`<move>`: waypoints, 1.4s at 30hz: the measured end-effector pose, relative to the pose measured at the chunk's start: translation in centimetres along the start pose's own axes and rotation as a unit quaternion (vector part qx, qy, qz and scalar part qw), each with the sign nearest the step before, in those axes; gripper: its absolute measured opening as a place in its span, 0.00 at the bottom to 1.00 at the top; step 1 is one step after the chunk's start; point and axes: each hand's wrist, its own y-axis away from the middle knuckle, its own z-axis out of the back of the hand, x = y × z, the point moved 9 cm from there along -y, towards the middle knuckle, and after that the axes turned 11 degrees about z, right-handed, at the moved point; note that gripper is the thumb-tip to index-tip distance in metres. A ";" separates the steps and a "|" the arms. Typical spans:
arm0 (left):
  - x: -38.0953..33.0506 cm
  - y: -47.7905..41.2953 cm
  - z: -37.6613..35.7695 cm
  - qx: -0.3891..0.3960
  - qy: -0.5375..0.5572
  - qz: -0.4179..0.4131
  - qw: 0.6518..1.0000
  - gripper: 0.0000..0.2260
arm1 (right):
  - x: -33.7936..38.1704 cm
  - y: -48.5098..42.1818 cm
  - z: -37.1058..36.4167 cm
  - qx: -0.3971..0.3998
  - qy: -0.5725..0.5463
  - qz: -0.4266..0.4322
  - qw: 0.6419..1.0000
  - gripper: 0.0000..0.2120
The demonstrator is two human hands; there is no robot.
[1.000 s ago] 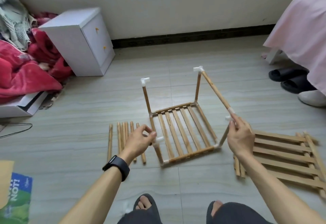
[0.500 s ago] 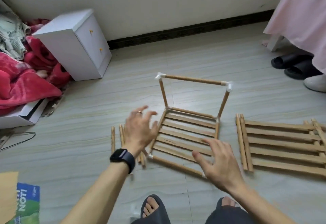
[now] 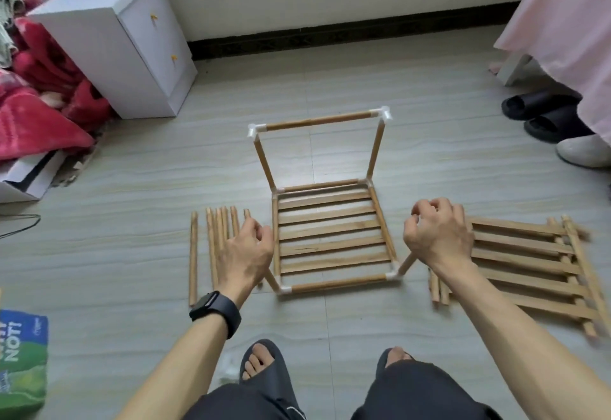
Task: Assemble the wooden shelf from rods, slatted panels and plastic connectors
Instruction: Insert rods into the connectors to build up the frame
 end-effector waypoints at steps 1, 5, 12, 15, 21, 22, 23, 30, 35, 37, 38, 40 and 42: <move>-0.1 0.3 -0.1 -0.010 0.003 0.000 1.000 0.11 | -0.1 -0.3 -0.4 0.016 -0.004 0.002 1.000 0.10; -0.5 0.6 -0.2 -0.040 -0.019 0.005 0.999 0.11 | -0.1 0.3 -0.7 0.024 -0.033 0.026 0.999 0.04; -0.5 1.6 -0.7 -0.012 0.042 0.000 0.999 0.10 | 0.2 1.0 -0.1 0.048 0.023 0.036 0.998 0.05; 0.3 0.8 -1.5 0.044 0.077 0.007 0.996 0.08 | 1.4 1.4 0.4 0.044 0.116 0.059 0.991 0.14; 4.1 -2.8 -2.0 0.176 0.286 0.105 0.936 0.13 | 14.7 2.1 0.0 0.036 -0.018 0.258 0.965 0.20; 5.9 -3.5 -1.5 0.147 0.293 0.131 0.936 0.13 | 17.3 2.2 -0.4 0.053 -0.062 0.279 0.957 0.24; 8.1 -4.1 -0.9 0.111 0.273 0.155 0.943 0.13 | 20.1 2.3 -1.0 0.073 -0.093 0.303 0.946 0.27; 24.3 -5.7 -1.0 0.092 0.011 0.319 0.943 0.22 | 30.6 3.6 -8.2 0.219 -0.110 0.421 0.873 0.26; 29.8 -6.2 -2.9 0.109 -0.155 0.355 0.916 0.21 | 29.7 3.7 -10.7 0.244 -0.172 0.389 0.871 0.23; 30.2 -7.1 -2.8 0.095 -0.190 0.344 0.915 0.20 | 30.1 3.6 -10.1 0.242 -0.180 0.393 0.869 0.24; 30.5 -7.6 -3.2 0.096 -0.204 0.341 0.913 0.20 | 30.2 3.4 -10.2 0.246 -0.184 0.389 0.868 0.24; 30.8 -7.9 -4.5 0.104 -0.221 0.337 0.909 0.18 | 30.5 3.3 -10.5 0.260 -0.191 0.377 0.868 0.25; 30.7 -7.9 -5.3 0.100 -0.237 0.329 0.909 0.17 | 30.4 3.6 -10.5 0.266 -0.198 0.369 0.868 0.25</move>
